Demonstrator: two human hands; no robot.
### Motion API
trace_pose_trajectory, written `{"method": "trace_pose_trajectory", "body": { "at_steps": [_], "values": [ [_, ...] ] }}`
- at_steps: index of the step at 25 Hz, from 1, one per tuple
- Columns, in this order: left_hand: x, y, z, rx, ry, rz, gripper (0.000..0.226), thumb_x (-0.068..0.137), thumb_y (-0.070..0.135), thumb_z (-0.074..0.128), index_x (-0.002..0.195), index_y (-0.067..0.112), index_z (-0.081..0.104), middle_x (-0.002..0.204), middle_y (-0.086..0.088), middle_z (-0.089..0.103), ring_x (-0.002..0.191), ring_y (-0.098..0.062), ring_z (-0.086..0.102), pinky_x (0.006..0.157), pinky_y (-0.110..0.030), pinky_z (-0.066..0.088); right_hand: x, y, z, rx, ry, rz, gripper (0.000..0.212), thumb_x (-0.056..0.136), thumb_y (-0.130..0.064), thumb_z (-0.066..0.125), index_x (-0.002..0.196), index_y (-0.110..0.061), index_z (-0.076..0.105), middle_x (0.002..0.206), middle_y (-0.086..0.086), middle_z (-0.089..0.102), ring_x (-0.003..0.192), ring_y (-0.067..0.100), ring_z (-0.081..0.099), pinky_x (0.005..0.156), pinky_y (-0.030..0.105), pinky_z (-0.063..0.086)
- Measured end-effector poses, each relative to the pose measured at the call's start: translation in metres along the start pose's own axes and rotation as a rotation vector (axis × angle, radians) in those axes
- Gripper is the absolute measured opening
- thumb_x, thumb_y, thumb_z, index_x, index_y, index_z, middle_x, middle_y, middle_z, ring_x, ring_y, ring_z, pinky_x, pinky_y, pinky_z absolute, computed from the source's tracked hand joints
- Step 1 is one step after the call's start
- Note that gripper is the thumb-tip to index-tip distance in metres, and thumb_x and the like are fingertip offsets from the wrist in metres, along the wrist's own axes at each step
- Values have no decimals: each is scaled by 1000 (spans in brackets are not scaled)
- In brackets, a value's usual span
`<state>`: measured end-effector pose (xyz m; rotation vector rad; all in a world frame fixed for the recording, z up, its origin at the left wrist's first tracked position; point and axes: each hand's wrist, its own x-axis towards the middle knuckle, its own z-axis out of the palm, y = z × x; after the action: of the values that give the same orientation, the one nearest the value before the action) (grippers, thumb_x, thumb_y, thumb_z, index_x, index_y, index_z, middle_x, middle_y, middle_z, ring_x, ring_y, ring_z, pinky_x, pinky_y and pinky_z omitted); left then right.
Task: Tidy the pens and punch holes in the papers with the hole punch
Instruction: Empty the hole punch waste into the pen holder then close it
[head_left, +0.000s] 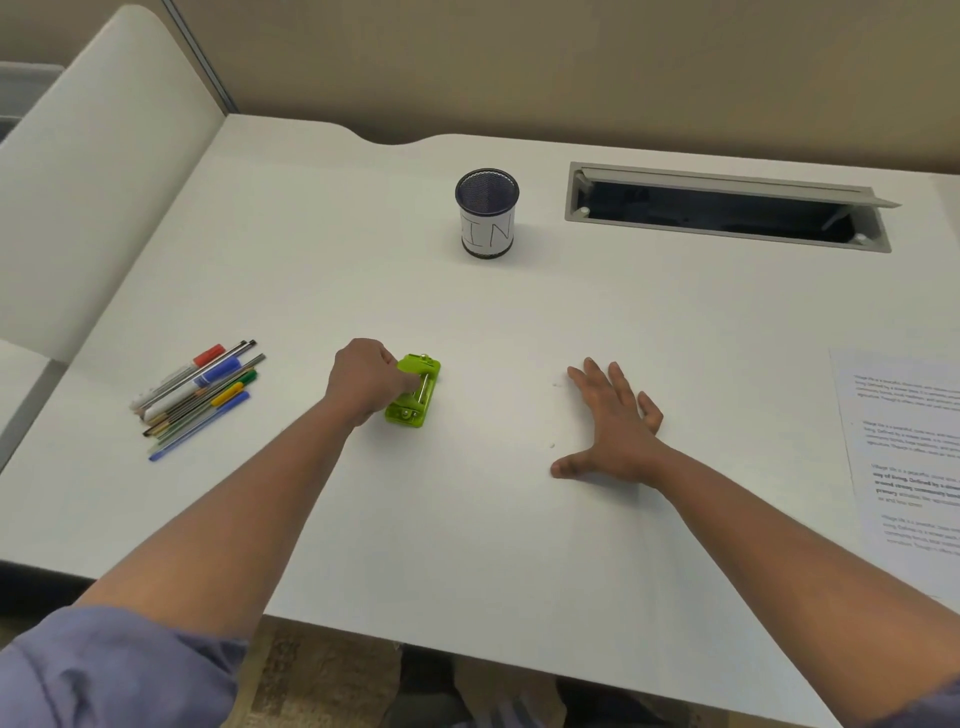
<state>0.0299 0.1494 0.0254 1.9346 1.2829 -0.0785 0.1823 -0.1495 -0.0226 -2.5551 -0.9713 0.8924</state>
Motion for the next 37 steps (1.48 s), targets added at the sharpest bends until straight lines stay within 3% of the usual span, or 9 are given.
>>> {"method": "trace_pose_trajectory", "body": {
  "at_steps": [4, 7, 9, 11, 13, 15, 20, 30, 37],
  "values": [
    [-3, 1, 1, 59, -3, -5, 29, 66, 19, 81, 79, 14, 55, 86, -5, 61, 72, -25, 55, 72, -48, 58, 0, 0, -1, -1, -1, -3, 140, 47, -77, 78, 154, -50, -6, 165, -26, -18, 148, 1, -30, 120, 46, -11],
    [-13, 5, 17, 230, 203, 217, 49, 68, 40, 82, 103, 19, 54, 107, 3, 48, 93, -21, 44, 75, -35, 43, -4, -1, 2, 6, 28, -5, 132, 53, -75, 77, 155, -49, -1, 167, -22, -11, 152, 4, -21, 121, 44, -8],
    [-24, 11, 40, 225, 269, 519, 43, 77, 33, 80, 109, 16, 57, 112, -2, 50, 98, -23, 42, 81, -31, 36, -9, 0, 7, 40, 112, -28, 113, 62, -68, 77, 155, -48, 16, 168, -16, 6, 155, 9, -1, 120, 42, 4],
    [-29, 17, 67, 213, 158, 699, 32, 87, 17, 72, 116, 7, 62, 120, -12, 58, 106, -33, 53, 89, -32, 39, -15, 0, 11, 108, 193, -88, 81, 75, -53, 78, 147, -41, 42, 156, -12, 34, 144, 16, 30, 116, 42, 24],
    [-27, 19, 90, 239, 36, 719, 32, 94, 6, 59, 125, -1, 60, 130, -20, 57, 120, -39, 54, 103, -39, 40, -18, -2, 12, 167, 194, -126, 52, 84, -40, 77, 133, -30, 62, 131, -10, 52, 122, 18, 48, 106, 40, 40],
    [-23, 20, 105, 284, 15, 686, 36, 96, 0, 50, 131, -6, 56, 138, -23, 53, 132, -40, 48, 110, -43, 38, -18, -6, 12, 171, 150, -131, 35, 89, -36, 74, 122, -25, 71, 118, -9, 60, 112, 20, 54, 97, 37, 45],
    [-22, 9, 118, 348, 106, 708, 46, 90, -8, 51, 135, -10, 53, 144, -28, 51, 139, -47, 42, 116, -52, 34, -19, -14, 14, 108, 179, -176, 17, 94, -31, 69, 104, -23, 79, 104, -8, 67, 98, 22, 56, 88, 39, 46],
    [-22, 11, 118, 330, 159, 660, 47, 87, 4, 42, 130, -2, 59, 140, -21, 57, 136, -43, 47, 114, -51, 37, -16, -22, 11, 2, 168, -272, 16, 97, -18, 59, 88, -17, 73, 95, -6, 69, 87, 24, 51, 79, 39, 47],
    [-21, 14, 116, 334, 141, 654, 46, 87, -1, 46, 131, -3, 57, 141, -22, 54, 137, -43, 45, 114, -52, 36, -8, -32, 10, -404, 63, -369, 10, 94, -7, 45, 91, -10, 54, 90, 7, 53, 77, 27, 41, 67, 41, 41]
  ]
}}
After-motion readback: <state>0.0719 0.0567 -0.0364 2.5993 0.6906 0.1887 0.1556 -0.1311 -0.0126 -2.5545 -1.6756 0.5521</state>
